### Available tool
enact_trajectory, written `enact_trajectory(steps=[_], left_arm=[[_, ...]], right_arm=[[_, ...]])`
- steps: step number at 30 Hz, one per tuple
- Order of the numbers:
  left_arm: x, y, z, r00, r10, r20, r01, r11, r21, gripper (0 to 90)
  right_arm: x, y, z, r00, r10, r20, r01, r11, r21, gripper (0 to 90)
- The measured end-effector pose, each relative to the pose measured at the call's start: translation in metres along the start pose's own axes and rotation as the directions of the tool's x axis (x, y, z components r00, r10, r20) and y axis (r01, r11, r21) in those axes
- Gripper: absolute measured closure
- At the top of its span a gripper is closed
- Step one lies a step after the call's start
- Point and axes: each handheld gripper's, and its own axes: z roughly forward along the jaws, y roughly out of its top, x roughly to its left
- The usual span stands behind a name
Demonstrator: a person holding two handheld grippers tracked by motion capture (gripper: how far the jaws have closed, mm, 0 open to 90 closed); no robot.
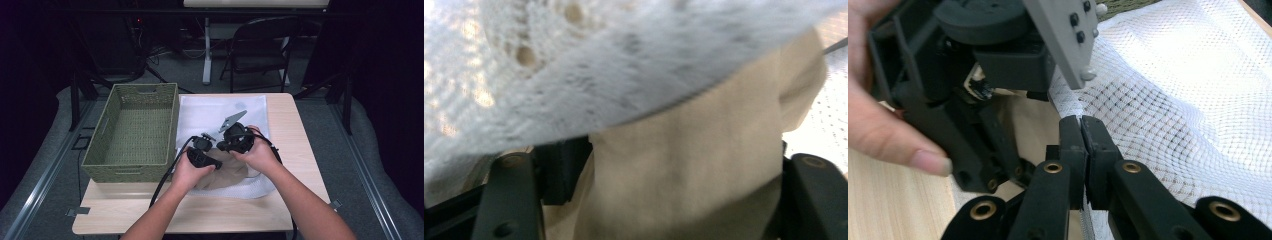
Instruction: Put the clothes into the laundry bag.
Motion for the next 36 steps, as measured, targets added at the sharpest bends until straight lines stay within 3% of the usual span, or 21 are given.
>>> enact_trajectory(steps=[4,15,20,27,36], left_arm=[[-0.002,-0.003,-0.007,0.9996,0.029,0.006,-0.029,0.9996,-0.003,29.2],[-0.01,-0.017,-0.029,0.9984,0.049,0.029,-0.048,0.9986,-0.023,28.0],[-0.009,-0.027,-0.039,0.9964,0.077,0.035,-0.077,0.9969,-0.015,25.4],[-0.006,-0.043,-0.039,0.9969,0.072,0.032,-0.072,0.9974,0.001,24.2],[-0.003,-0.056,-0.027,0.9967,0.076,0.027,-0.078,0.9961,0.041,23.5]], right_arm=[[-0.001,0.0,0.0,1.0,0.007,-0.002,-0.007,1.0,-0.003,88.5],[-0.002,-0.001,-0.001,1.0,0.007,0.001,-0.007,1.0,0.0,88.5],[-0.001,-0.002,0.0,1.0,0.01,0.0,-0.01,1.0,-0.001,88.5],[-0.001,-0.004,0.0,1.0,0.009,-0.002,-0.009,1.0,0.005,88.5],[0.001,-0.004,0.002,0.9999,0.015,-0.005,-0.015,1.0,-0.001,88.4]])
